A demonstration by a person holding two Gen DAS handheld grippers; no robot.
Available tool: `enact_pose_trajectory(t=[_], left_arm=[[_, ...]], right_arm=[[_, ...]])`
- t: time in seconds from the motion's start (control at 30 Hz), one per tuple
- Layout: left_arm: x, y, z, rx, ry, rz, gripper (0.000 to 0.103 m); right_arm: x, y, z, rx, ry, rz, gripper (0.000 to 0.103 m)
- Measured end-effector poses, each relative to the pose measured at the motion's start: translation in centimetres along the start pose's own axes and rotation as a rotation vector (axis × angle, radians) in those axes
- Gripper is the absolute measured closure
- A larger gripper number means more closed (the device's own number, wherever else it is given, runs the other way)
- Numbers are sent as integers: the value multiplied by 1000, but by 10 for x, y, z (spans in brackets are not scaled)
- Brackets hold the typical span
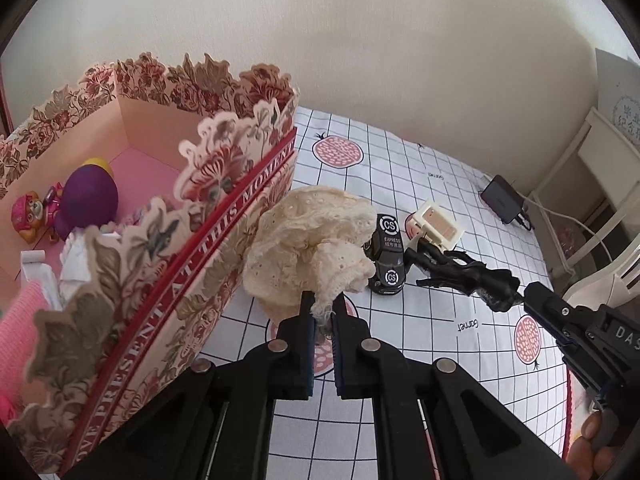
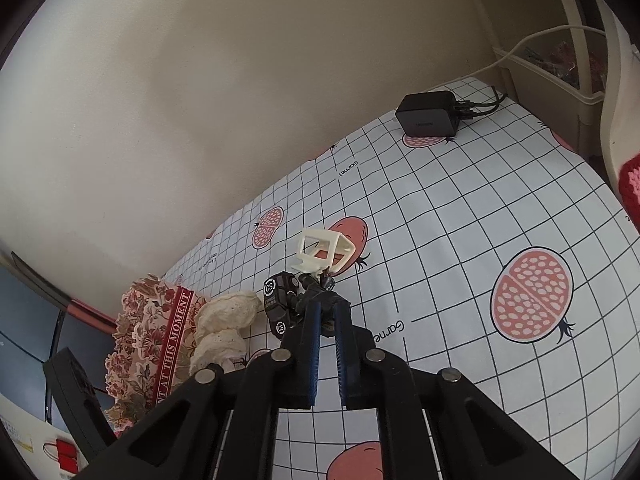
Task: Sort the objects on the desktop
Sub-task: 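Grasp the cream lace cloth with the left tool while the right tool reaches the black robot figure, then close the right tool on the black robot figure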
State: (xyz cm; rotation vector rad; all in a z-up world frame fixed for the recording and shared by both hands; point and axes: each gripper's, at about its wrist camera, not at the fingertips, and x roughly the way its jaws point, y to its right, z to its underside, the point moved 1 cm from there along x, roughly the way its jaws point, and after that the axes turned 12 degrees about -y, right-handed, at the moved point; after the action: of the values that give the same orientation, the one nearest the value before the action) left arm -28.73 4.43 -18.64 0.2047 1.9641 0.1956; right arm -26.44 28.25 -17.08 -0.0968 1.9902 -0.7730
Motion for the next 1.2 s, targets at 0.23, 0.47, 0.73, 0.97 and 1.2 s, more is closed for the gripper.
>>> enact_pose_trajectory(t=[0.23, 0.47, 0.73, 0.97, 1.2], left_arm=[[-7, -1, -3, 0, 19, 19, 96], [-9, -1, -4, -4, 19, 25, 96], [-10, -1, -3, -7, 8, 27, 96], [-7, -1, -4, -9, -1, 28, 96], [-7, -3, -4, -15, -2, 32, 96]], right_arm=[[-5, -4, 0, -16, 14, 4, 98], [5, 3, -1, -5, -18, 53, 95], [17, 12, 0, 5, -74, 108, 87], [24, 3, 3, -60, -99, 161, 64], [41, -5, 10, -156, -161, 226, 50]])
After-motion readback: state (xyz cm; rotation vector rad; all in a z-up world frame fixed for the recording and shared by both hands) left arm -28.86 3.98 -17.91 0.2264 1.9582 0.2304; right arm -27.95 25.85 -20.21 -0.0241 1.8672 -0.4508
